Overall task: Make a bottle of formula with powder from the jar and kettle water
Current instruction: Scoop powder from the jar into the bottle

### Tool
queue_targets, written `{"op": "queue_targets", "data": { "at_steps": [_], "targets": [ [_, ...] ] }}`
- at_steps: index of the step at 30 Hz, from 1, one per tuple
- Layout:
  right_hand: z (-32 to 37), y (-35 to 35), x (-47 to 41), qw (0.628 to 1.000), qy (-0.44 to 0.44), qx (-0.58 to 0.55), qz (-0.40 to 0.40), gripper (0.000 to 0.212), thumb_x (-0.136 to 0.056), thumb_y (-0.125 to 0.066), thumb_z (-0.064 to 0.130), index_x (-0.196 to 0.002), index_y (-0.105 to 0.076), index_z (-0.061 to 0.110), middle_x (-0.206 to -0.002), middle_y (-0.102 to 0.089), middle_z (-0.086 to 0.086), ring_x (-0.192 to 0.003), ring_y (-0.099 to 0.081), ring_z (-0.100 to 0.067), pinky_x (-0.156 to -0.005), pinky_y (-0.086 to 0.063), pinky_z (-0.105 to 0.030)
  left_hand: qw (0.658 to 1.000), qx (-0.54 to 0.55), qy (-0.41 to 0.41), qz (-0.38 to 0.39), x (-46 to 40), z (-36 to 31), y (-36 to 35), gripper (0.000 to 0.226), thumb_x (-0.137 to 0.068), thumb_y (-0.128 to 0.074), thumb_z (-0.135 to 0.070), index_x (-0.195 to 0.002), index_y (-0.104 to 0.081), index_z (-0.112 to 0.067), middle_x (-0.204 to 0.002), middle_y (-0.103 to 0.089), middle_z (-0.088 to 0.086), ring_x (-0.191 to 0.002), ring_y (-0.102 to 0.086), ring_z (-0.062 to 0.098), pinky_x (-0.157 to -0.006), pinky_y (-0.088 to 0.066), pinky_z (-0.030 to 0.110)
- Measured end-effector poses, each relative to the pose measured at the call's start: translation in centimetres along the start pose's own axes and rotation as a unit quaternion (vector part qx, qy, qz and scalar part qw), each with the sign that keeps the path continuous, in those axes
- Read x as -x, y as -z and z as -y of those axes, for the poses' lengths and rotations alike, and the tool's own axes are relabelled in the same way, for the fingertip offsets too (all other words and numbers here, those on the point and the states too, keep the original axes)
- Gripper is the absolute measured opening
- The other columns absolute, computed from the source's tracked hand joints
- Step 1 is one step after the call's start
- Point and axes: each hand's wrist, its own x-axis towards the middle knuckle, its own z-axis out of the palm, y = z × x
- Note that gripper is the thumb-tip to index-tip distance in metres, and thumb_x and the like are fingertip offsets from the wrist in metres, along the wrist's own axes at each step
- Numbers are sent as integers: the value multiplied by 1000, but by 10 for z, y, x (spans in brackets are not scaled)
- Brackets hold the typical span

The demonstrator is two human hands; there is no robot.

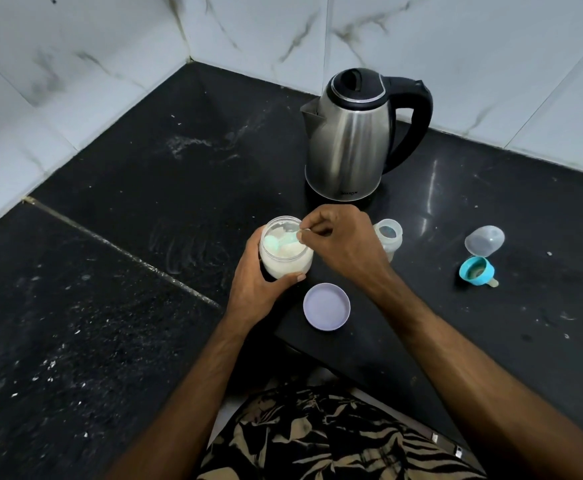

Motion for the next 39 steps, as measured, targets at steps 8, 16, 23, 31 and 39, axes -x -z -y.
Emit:
{"op": "queue_targets", "data": {
  "at_steps": [8, 16, 23, 31, 39],
  "targets": [
    [-1, 5, 2, 998, -16, -54, 17, 8, -80, -77, 17, -77, -72, 23, -72, -74, 9, -59, -64, 2, -60, -53, -24, 1000, 4, 2, 0, 1, 3, -1, 91, -65, -90, -20, -140, -39, -30, -135, -53, -15, -126, -51, 6, -103, -45, 32],
    [-4, 10, 4, 998, -10, -56, -10, 11, -82, -76, 17, -77, -70, 25, -70, -73, 8, -54, -62, -3, -49, -51, -21, 1000, -11, 2, -1, 0, 4, -1, 92, -64, -90, -27, -141, -38, -29, -136, -52, -16, -127, -50, 6, -104, -45, 41],
    [-3, 9, 9, 997, -11, -70, 33, 5, -83, -77, 14, -82, -73, 17, -75, -75, 3, -55, -61, -1, -45, -48, -18, 1000, -18, 7, 5, 1, 3, 1, 93, -65, -89, -29, -142, -37, -26, -136, -53, -15, -125, -51, 6, -103, -45, 40],
    [-2, 18, 10, 995, -30, -94, 5, 12, -84, -76, 12, -78, -69, 19, -72, -73, 2, -39, -52, -1, -41, -41, -14, 999, -33, 4, 6, 1, 3, 1, 94, -65, -90, -27, -143, -37, -24, -137, -51, -16, -127, -48, 2, -105, -44, 37],
    [-8, 14, 7, 991, -58, -118, -14, 8, -83, -77, 15, -84, -69, 17, -81, -74, -6, -46, -55, 1, -43, -44, -17, 999, -32, 14, 19, -2, -2, 2, 89, -67, -89, -23, -141, -39, -28, -134, -50, -23, -124, -48, -4, -104, -44, 32]
  ]
}}
